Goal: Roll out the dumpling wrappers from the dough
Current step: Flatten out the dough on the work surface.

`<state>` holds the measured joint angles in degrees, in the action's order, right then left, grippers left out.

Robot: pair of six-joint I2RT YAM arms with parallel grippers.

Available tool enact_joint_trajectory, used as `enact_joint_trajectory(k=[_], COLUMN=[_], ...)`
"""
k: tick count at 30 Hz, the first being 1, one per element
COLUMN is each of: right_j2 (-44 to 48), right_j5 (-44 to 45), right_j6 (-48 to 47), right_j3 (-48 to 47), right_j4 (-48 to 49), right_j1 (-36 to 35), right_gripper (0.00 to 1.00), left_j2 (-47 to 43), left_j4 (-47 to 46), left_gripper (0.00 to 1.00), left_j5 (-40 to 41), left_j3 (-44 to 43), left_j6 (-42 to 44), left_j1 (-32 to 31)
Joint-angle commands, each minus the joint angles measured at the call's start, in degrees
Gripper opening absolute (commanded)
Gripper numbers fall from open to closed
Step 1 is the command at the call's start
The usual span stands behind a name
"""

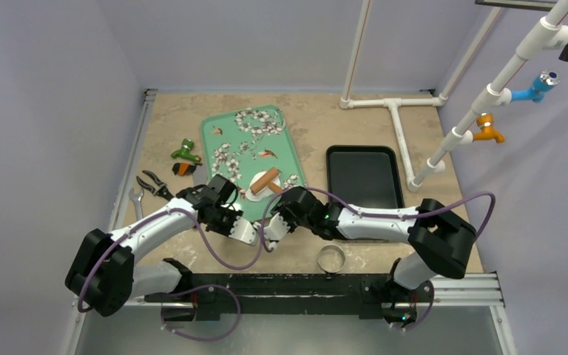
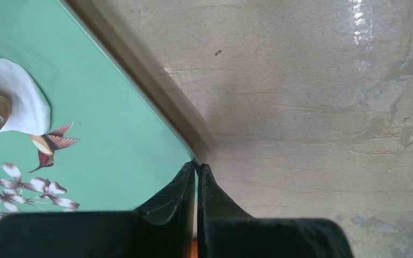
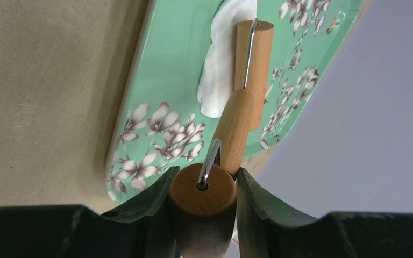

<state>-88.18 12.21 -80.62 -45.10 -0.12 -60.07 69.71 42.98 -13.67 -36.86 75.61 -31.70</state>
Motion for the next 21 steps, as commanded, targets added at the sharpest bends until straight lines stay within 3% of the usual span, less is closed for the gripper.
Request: enact_joint_trajectory(k=[1, 8, 17, 21], right_j2=[-0.8, 7.2, -6.9, -5.5], right_j5=[-5.4, -5.2, -5.5, -4.1], right_j6=[7.0, 13.3, 9.1, 9.0], right_j3=[5.7, 7.9, 1.6, 2.9], right_j4=[-17.3, -27.1, -19.0, -20.8], right_j1=[0.6, 0.3, 0.6, 0.5], right_gripper=[0.00, 0.00, 0.00, 0.00], left_j2=[-0.6, 0.4, -0.6, -0.7], left_j4=[3.5, 2.5, 3.4, 3.5], left_gripper=[0.00, 0.00, 0.00, 0.00], left_j5=[-4.1, -4.2, -4.1, -3.9], left_j3=[-0.5, -0.5, -0.5, -0.6], left_j6=[-0.6, -0.5, -0.6, -0.7], left_j1=[-0.9, -0.9, -0.9, -1.0])
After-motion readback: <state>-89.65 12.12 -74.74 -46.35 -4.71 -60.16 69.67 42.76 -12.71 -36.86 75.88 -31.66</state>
